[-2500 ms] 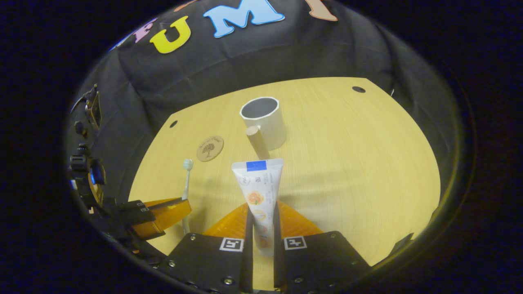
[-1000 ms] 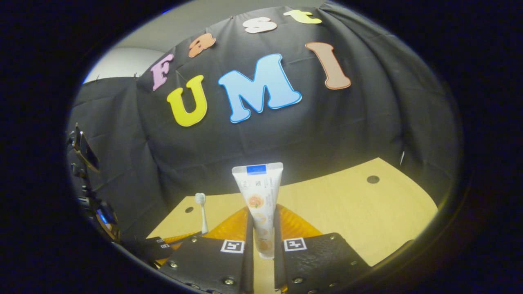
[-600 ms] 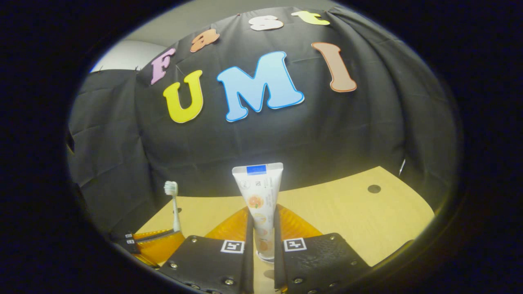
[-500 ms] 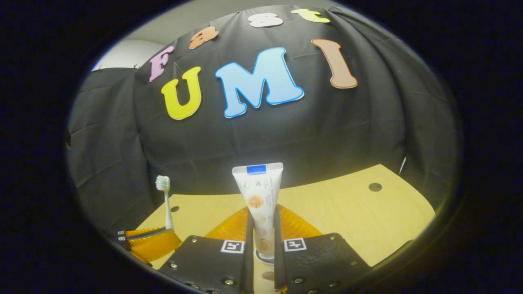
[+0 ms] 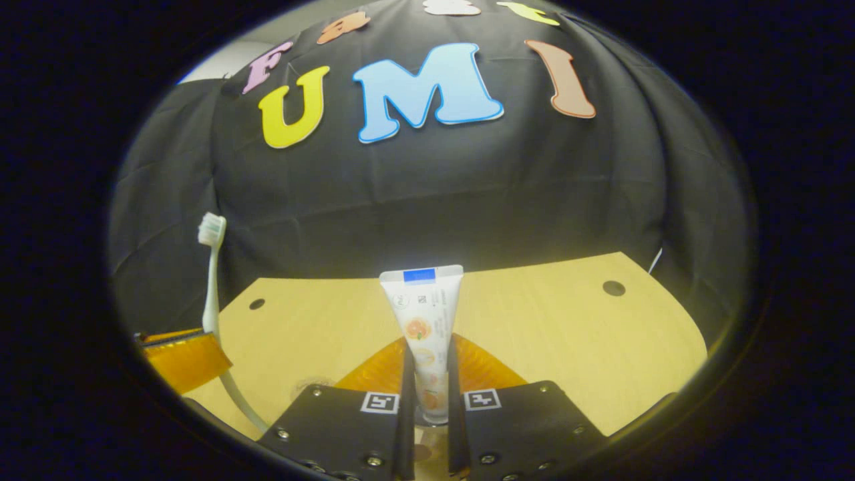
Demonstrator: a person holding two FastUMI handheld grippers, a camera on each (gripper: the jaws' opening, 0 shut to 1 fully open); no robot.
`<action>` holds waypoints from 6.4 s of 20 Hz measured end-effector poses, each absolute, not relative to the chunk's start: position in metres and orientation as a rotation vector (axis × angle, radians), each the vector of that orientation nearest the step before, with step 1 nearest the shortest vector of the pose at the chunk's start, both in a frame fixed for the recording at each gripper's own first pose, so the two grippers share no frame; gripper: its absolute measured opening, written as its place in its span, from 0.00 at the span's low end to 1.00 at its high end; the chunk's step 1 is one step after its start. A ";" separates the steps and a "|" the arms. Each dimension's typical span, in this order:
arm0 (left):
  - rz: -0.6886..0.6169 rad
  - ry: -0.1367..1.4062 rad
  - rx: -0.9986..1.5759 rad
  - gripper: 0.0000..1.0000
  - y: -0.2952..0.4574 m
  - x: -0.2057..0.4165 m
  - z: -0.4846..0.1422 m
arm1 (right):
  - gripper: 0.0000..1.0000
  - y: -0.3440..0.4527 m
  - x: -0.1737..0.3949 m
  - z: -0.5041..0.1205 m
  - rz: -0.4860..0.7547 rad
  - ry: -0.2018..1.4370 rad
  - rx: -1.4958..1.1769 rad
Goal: Put the toothbrush and toothpaste on the desktop into the cup, then pick up the cup and place it on the coaster on the desktop.
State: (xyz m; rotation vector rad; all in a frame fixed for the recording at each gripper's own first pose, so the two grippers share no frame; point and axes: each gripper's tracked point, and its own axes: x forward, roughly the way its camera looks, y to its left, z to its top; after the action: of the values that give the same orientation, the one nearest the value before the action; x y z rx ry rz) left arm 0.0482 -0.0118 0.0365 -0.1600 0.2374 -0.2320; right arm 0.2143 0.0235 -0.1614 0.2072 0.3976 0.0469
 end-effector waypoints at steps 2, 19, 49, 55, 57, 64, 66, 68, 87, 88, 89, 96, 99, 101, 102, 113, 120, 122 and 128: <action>-0.230 0.239 -0.159 0.08 -0.010 0.049 0.036 | 0.21 0.025 0.212 -0.173 0.049 0.435 0.203; -0.225 0.244 -0.165 0.08 -0.014 0.058 0.028 | 0.59 0.016 0.200 -0.179 0.050 0.495 0.175; -0.347 0.006 -0.259 0.07 -0.072 0.130 0.063 | 0.77 -0.058 0.150 -0.085 -0.050 0.279 0.227; -0.363 0.033 -0.289 0.08 -0.087 0.143 0.048 | 0.77 -0.068 0.142 -0.091 -0.062 0.297 0.238; -0.358 0.054 -0.293 0.08 -0.087 0.146 0.038 | 0.77 -0.068 0.140 -0.094 -0.059 0.304 0.236; -0.357 0.127 -0.307 0.09 -0.085 0.144 0.014 | 0.77 -0.061 0.143 -0.101 -0.037 0.322 0.232; -0.359 0.144 -0.299 0.11 -0.086 0.145 0.008 | 0.77 -0.058 0.142 -0.103 -0.030 0.330 0.235; -0.366 0.150 -0.310 0.14 -0.088 0.142 0.008 | 0.77 -0.056 0.141 -0.103 -0.024 0.330 0.231; -0.331 0.123 -0.258 0.94 -0.065 0.116 0.032 | 0.77 -0.038 0.135 -0.105 0.011 0.372 0.217; -0.322 0.121 -0.252 0.94 -0.062 0.113 0.034 | 0.77 -0.036 0.135 -0.106 0.013 0.381 0.213; -0.313 0.116 -0.247 0.94 -0.058 0.111 0.036 | 0.77 -0.035 0.136 -0.108 0.013 0.392 0.207; -0.260 0.099 -0.212 0.94 -0.030 0.093 0.047 | 0.77 -0.013 0.135 -0.131 0.044 0.513 0.196; -0.238 0.092 -0.192 0.89 -0.018 0.086 0.052 | 0.77 -0.001 0.134 -0.143 0.059 0.580 0.204; -0.230 0.088 -0.182 0.99 -0.013 0.082 0.055 | 0.77 0.005 0.134 -0.150 0.064 0.623 0.204; -0.227 0.086 -0.177 0.94 -0.010 0.080 0.057 | 0.77 0.008 0.134 -0.155 0.065 0.642 0.202; -0.217 0.085 -0.174 0.94 0.010 0.065 0.059 | 0.78 0.030 0.131 -0.212 0.045 0.912 0.199; -0.217 0.098 -0.186 0.90 0.024 0.057 0.052 | 0.78 0.037 0.131 -0.251 0.018 1.082 0.171; -0.214 0.107 -0.194 0.89 0.028 0.054 0.047 | 0.78 0.037 0.133 -0.256 0.011 1.097 0.159; -0.197 0.143 -0.209 0.95 0.041 0.050 0.030 | 0.71 0.036 0.144 -0.263 -0.008 1.127 0.145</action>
State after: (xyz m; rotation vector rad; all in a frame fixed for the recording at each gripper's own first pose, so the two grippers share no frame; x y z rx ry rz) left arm 0.0502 0.0414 0.0304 -0.2086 0.1427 -0.1973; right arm 0.1435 0.0357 -0.2632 0.1453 1.1274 -0.0078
